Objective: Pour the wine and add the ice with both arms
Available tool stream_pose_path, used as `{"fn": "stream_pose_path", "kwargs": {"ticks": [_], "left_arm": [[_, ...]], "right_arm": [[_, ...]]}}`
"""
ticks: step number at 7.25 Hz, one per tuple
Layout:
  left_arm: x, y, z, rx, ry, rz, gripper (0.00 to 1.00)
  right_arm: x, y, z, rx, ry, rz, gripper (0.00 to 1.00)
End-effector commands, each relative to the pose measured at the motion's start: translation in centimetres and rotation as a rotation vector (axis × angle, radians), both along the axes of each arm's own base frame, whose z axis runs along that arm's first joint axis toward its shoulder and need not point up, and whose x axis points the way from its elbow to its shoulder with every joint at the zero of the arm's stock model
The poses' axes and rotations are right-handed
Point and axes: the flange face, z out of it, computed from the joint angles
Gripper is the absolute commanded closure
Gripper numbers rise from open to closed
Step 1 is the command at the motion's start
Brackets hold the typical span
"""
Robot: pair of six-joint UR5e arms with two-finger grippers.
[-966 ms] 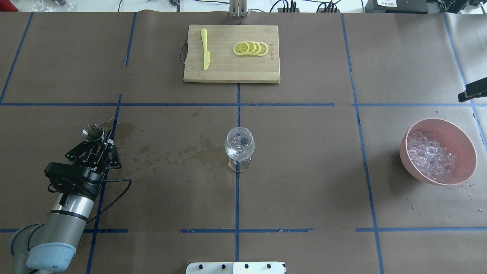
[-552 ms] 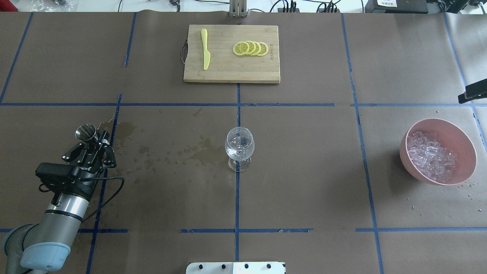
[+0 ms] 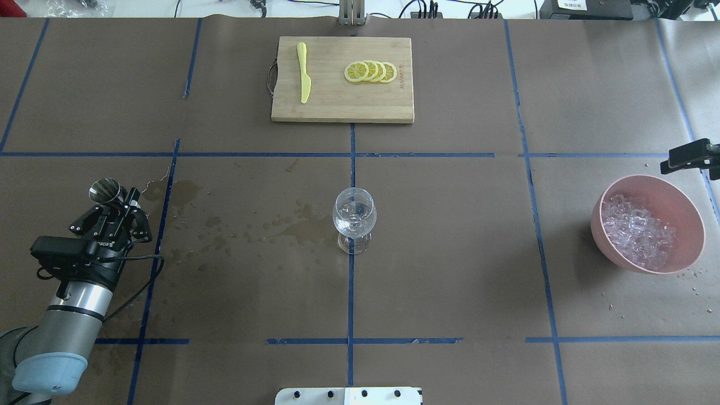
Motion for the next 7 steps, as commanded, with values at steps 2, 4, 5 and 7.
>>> {"fn": "stream_pose_path", "kwargs": {"ticks": [2, 4, 5, 7], "left_arm": [[0.0, 0.0, 0.1, 0.0, 0.003, -0.004, 1.0], [0.0, 0.0, 0.1, 0.001, 0.003, -0.006, 1.0], [0.0, 0.0, 0.1, 0.001, 0.003, -0.006, 1.0], [0.0, -0.1, 0.0, 0.001, 0.005, -0.006, 1.0]], "right_arm": [[-5.3, 2.1, 0.8, -0.046, 0.027, 0.025, 0.0], [-7.2, 2.9, 0.9, -0.063, 0.03, 0.052, 0.0], [-7.8, 4.2, 2.0, -0.051, 0.047, 0.057, 0.0], [-9.4, 4.8, 3.9, -0.051, 0.092, 0.042, 0.0]]}}
